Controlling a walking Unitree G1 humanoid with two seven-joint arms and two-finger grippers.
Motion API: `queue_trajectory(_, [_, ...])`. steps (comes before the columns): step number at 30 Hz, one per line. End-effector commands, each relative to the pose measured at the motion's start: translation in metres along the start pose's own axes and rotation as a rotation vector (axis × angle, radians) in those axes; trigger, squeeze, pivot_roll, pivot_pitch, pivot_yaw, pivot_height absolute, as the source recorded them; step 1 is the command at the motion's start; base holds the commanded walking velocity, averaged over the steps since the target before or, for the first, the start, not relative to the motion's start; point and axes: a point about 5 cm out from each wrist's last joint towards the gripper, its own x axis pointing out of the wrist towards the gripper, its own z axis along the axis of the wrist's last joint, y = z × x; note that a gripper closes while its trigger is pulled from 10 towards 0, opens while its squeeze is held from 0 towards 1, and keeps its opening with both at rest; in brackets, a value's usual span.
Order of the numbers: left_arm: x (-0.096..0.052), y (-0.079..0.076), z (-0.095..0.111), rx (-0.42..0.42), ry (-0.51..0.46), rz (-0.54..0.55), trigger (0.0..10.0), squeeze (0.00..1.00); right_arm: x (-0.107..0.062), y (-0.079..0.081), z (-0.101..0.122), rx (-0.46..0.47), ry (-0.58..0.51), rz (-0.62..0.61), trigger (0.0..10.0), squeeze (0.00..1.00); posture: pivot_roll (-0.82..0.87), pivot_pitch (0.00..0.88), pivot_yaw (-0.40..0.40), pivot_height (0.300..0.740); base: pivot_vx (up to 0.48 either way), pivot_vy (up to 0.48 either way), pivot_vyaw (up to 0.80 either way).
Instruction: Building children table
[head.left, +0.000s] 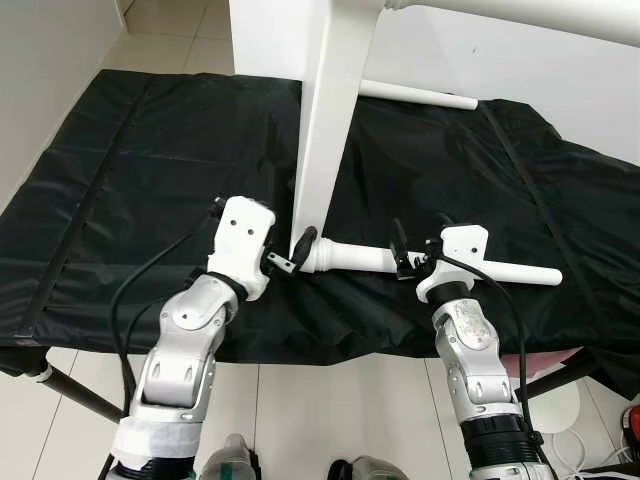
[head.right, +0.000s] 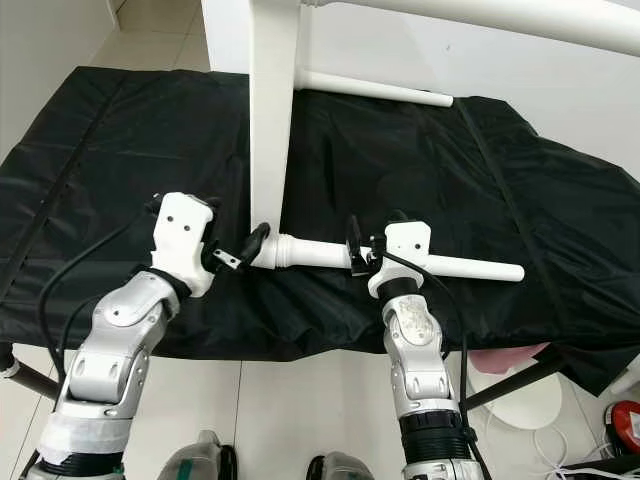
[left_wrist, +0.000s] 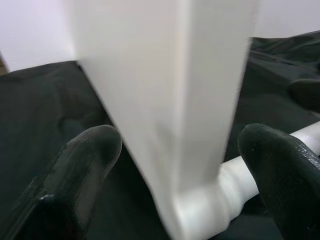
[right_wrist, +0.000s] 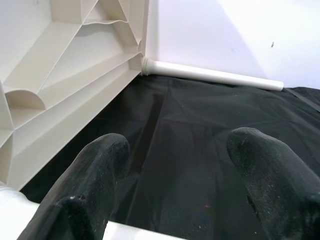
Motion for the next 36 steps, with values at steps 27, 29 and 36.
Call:
queue_trajectory(27, [0.059,-0.025,0.014,0.000,0.037,0.284,10.0,0.00,0.006,0.001,-0.001,-0.017,0.008,-0.055,10.0,0.00,0.04,0.031,-0.052,0.740,0.000,0.000,0.00])
queue_trajectory(29, [0.060,-0.025,0.016,0.006,0.026,0.297,10.0,0.00,0.006,0.002,-0.001,-0.018,0.008,-0.056,10.0,0.00,0.04,0.030,-0.053,0.740,0.000,0.000,0.00])
queue_trajectory(36, [0.059,-0.019,0.024,-0.015,-0.013,0.429,10.0,0.00,0.009,0.002,0.001,-0.034,0.003,-0.069,10.0,0.00,0.01,0.032,-0.043,0.740,0.000,0.000,0.00])
